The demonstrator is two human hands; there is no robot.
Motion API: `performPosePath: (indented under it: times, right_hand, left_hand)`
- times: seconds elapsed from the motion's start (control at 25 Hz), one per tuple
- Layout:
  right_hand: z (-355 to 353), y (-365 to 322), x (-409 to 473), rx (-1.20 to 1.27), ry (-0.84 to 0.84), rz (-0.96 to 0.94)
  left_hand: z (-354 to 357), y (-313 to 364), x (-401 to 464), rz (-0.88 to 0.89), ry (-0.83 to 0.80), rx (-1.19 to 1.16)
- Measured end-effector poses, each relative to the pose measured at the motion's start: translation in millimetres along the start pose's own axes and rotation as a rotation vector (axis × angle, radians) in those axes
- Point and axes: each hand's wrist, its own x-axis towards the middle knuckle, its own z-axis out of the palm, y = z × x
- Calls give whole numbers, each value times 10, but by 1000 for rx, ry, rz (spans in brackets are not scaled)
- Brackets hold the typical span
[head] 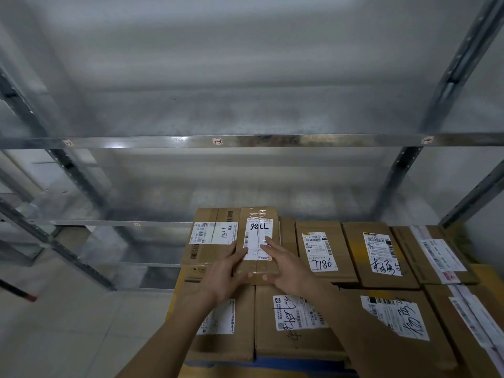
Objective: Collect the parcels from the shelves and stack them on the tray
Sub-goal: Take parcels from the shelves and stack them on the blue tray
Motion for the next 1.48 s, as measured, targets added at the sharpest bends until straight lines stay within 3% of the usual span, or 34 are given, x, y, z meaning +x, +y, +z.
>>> performPosePath:
  times: [0.8, 1.0, 1.48]
  right_hand:
    - [-58, -35, -120, -93, 31, 8]
    - [-357, -289, -554, -141, 116, -3]
    - [-970, -629, -2450, -330, 376, 256]
  left_hand:
    - [-124, 43, -66, -21, -43, 15]
    - [-422, 318, -239, 2, 29, 57]
    - [-568, 1494, -889, 289, 41, 83]
